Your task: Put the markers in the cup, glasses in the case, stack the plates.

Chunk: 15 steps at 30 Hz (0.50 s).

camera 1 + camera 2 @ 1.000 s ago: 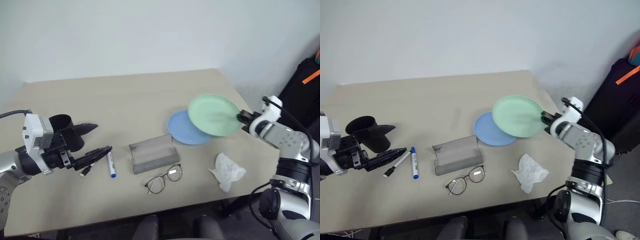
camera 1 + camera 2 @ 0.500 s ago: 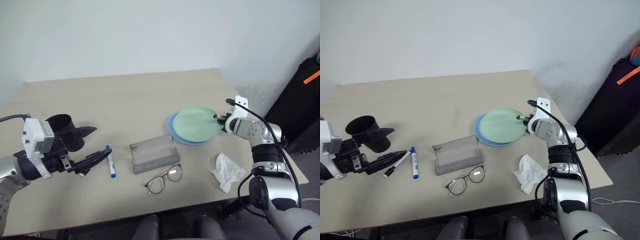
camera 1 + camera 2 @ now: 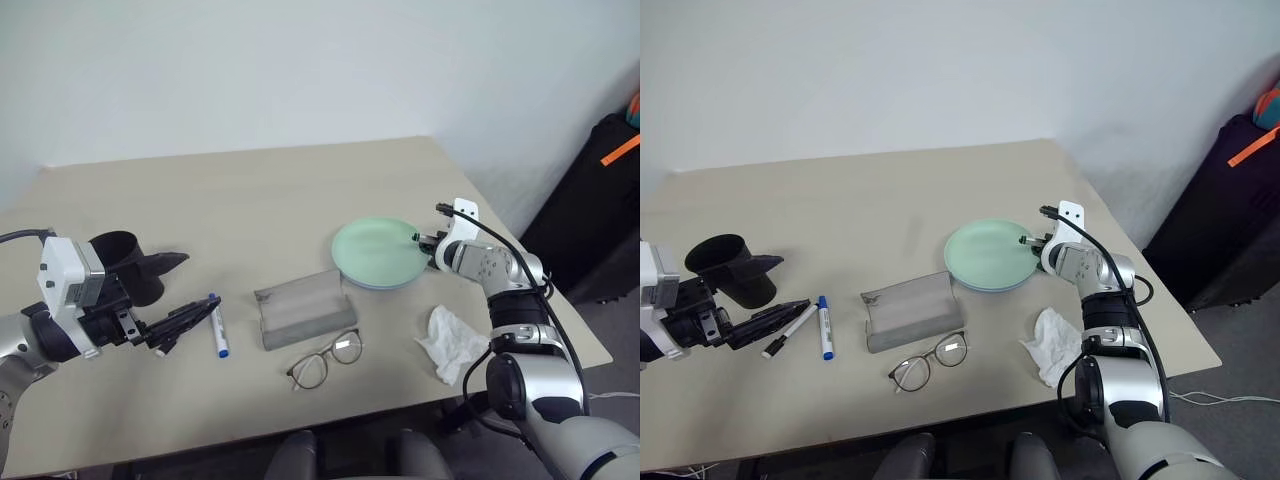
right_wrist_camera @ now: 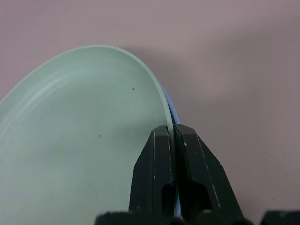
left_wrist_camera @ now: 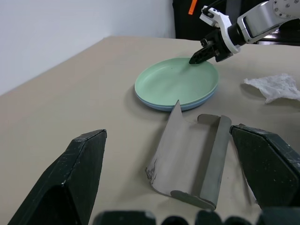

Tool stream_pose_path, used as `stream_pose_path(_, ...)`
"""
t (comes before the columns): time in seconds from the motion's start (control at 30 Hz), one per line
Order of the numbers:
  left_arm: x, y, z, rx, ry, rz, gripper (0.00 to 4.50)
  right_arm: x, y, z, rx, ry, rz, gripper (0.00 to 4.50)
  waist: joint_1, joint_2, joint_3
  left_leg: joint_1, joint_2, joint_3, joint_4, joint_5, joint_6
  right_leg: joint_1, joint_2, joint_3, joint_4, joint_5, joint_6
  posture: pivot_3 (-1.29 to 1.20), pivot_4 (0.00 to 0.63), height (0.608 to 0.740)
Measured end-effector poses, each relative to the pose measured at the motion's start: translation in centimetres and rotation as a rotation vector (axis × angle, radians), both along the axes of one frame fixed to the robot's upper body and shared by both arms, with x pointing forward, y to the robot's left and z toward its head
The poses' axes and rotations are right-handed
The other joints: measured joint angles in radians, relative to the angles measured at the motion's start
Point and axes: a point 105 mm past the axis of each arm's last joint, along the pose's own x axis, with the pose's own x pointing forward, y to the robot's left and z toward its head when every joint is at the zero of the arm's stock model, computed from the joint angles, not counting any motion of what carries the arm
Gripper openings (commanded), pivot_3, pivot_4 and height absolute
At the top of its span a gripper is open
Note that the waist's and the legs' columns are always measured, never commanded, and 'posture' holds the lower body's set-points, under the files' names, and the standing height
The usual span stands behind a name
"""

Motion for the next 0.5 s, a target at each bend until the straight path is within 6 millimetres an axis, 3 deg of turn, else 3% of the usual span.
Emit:
stream_pose_path(0.1,0.0,0.0,0.0,0.0,-0.001,0.001,4.5,-0.2,0.0,-0.1,-0.022,0.005,0.017,1.99,0.0,0.0,0.0,0.0,0.0,0.0,0.0,0.0,0.0,0.0,0.0,0.0,0.0,0.0,0.0,0.0,0.0,0.704)
stream_pose_path(0.27,0.0,0.0,0.0,0.002,-0.002,0.0,4.5,-1.5,-1.8,3.6,-0.129,-0.114,0.183,1.99,0.004,0.001,0.0,0.0,0.0,0.0,0.0,0.0,0.0,0.0,0.0,0.0,-0.001,-0.002,0.002,0.0,0.0,0.704)
stream_pose_path(0.37,0.0,0.0,0.0,0.002,-0.002,-0.002,4.5,-3.5,-2.5,5.6,-0.145,-0.162,0.321,1.99,0.002,0.0,0.0,0.0,0.001,0.0,0.0,0.0,0.0,0.0,0.0,0.0,-0.001,-0.003,0.001,0.0,0.0,0.704)
stream_pose_path(0.5,0.0,0.0,0.1,0.002,-0.002,-0.005,4.5,-7.3,-2.8,6.3,-0.191,-0.15,0.533,1.99,0.003,0.0,0.0,0.0,0.001,0.0,0.0,0.0,0.0,0.0,0.0,0.0,-0.001,-0.003,0.001,0.0,0.0,0.704)
